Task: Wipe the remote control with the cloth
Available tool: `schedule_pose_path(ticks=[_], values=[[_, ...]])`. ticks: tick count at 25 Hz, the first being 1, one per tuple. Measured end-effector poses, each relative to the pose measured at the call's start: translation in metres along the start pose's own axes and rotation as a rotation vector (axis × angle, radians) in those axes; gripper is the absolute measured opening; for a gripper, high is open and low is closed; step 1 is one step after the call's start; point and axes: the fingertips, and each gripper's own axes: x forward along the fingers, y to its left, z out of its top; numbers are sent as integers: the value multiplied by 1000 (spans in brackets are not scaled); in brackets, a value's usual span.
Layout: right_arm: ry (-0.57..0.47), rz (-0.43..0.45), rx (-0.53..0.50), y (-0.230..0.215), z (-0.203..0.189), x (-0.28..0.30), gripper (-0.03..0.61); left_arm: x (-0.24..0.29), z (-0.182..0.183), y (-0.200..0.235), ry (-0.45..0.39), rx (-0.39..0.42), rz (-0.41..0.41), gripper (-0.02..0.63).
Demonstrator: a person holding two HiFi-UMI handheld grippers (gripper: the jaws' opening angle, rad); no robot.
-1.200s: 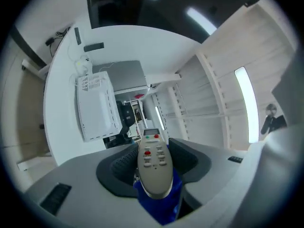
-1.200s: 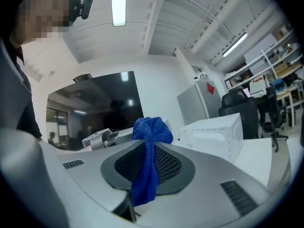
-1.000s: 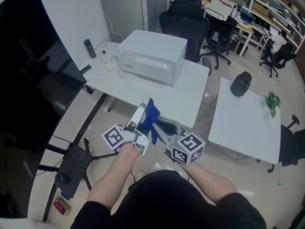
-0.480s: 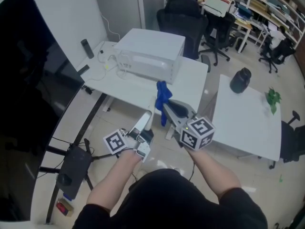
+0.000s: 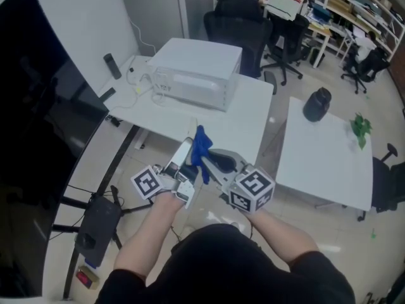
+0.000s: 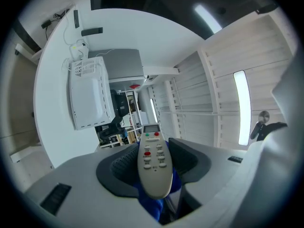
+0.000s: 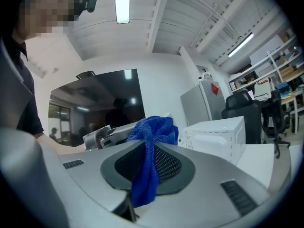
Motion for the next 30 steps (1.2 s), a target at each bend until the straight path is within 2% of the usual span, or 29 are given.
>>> schedule_pose_path(ticks=[6, 9, 11, 12, 16, 18, 19, 25, 30], values=[[-40, -73, 1, -41, 15, -10, 58, -6, -44, 2, 139, 24, 13, 206], [-35, -124, -5, -60, 17, -27, 60, -6, -55, 16, 156, 100, 71, 206], [-11, -182, -10, -74, 13, -43, 59, -6, -57, 41, 181, 220, 180, 206], [7, -209, -17, -81, 8, -52, 60, -5, -59, 59, 208, 310, 258, 206], [105, -301, -65, -102, -21, -84, 60, 7, -61, 141, 357, 731, 554, 206], [155, -330, -95, -110, -36, -97, 60, 19, -61, 181, 406, 889, 649, 206], [176, -337, -104, -113, -44, -102, 60, 25, -62, 202, 429, 938, 683, 206], [283, -339, -115, -133, -84, -120, 60, 58, -72, 320, 562, 1050, 803, 206], [344, -353, -81, -152, -106, -130, 60, 59, -86, 381, 622, 1047, 867, 206]])
